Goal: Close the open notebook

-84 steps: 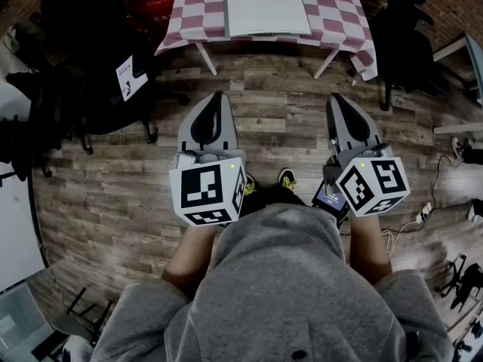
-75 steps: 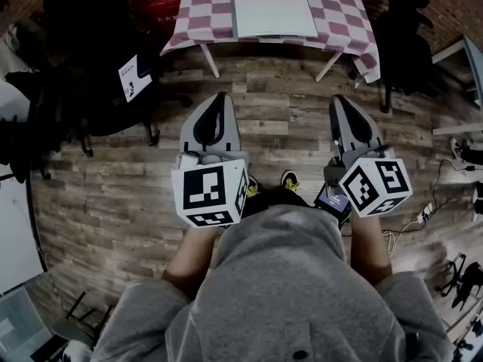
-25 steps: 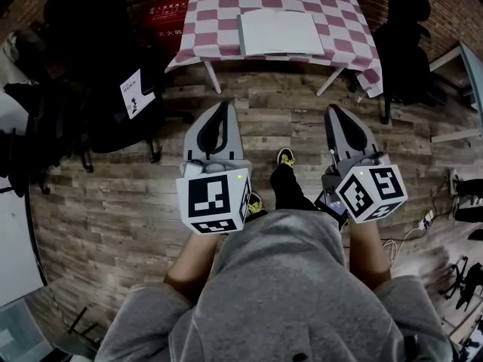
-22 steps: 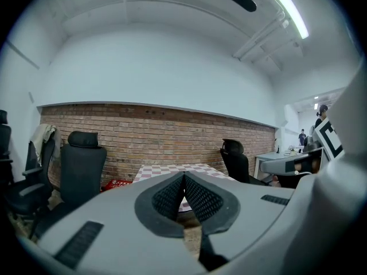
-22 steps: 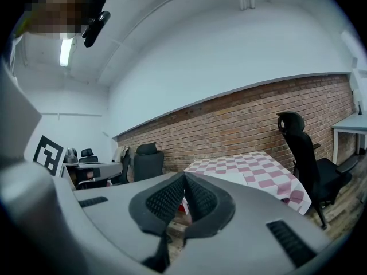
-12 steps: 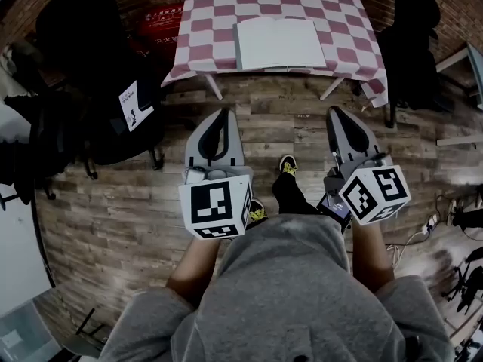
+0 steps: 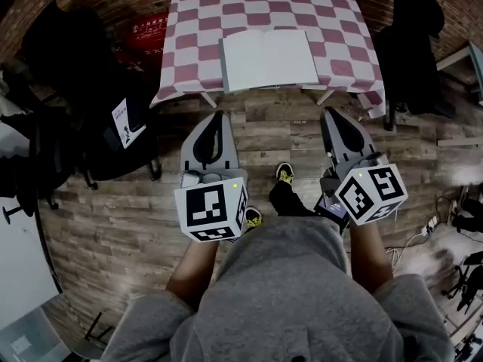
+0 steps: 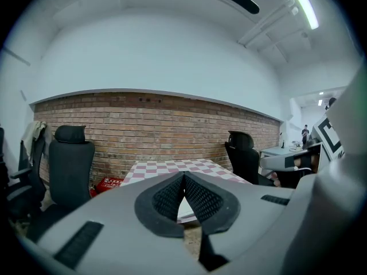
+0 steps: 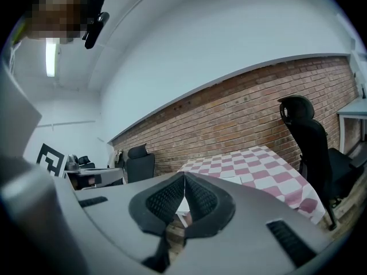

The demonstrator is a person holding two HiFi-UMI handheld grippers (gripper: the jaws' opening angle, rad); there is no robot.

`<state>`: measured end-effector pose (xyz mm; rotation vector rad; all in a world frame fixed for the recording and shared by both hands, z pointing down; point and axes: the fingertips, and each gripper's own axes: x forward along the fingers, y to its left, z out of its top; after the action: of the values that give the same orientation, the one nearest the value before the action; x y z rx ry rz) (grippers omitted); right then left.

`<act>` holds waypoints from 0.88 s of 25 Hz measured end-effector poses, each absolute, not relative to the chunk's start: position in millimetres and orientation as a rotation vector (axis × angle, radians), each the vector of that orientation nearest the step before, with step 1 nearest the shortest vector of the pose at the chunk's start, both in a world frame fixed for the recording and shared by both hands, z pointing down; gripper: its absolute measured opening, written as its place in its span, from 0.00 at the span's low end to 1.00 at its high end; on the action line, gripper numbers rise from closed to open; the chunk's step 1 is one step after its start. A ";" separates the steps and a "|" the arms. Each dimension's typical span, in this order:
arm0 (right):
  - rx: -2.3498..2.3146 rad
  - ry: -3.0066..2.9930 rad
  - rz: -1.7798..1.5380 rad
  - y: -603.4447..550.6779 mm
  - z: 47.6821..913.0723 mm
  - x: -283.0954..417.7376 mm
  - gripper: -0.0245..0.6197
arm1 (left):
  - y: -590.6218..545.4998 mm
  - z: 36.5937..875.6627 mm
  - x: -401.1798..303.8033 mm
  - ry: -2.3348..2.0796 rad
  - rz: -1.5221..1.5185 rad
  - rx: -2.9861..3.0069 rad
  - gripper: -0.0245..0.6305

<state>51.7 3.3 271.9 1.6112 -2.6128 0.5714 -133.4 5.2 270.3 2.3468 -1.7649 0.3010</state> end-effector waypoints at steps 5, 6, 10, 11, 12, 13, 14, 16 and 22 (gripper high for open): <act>1.586 -2.618 0.590 -19.8 277.5 58.0 0.08 | -16.8 274.7 -126.7 -1.773 0.325 2.325 0.05; 1.584 -2.618 0.594 -24.1 278.3 59.4 0.08 | -20.9 275.2 -125.4 -1.774 0.328 2.322 0.05; 1.571 -2.632 0.618 -39.1 279.0 65.2 0.08 | -33.1 276.5 -120.7 -1.782 0.339 2.303 0.05; 1.568 -2.636 0.619 -42.4 278.9 66.7 0.08 | -35.8 276.3 -119.5 -1.787 0.344 2.300 0.05; 1.563 -2.641 0.620 -45.6 278.8 68.3 0.08 | -38.6 275.7 -117.9 -1.793 0.347 2.298 0.05; 1.558 -2.647 0.620 -48.7 278.7 70.0 0.08 | -41.2 274.8 -115.8 -1.799 0.349 2.297 0.05; 1.553 -2.652 0.621 -51.7 278.4 72.1 0.08 | -43.8 273.9 -113.3 -1.805 0.351 2.296 0.05; 1.548 -2.660 0.627 -57.3 278.1 77.1 0.08 | -48.3 272.6 -107.7 -1.816 0.352 2.292 0.05; 1.526 -2.684 0.638 -74.9 279.0 92.0 0.08 | -60.7 271.5 -92.2 -1.846 0.365 2.275 0.05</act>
<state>92.0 -74.9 279.0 1.5256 -2.6838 0.6378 -92.2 -60.7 271.5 2.2748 -1.8462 0.3651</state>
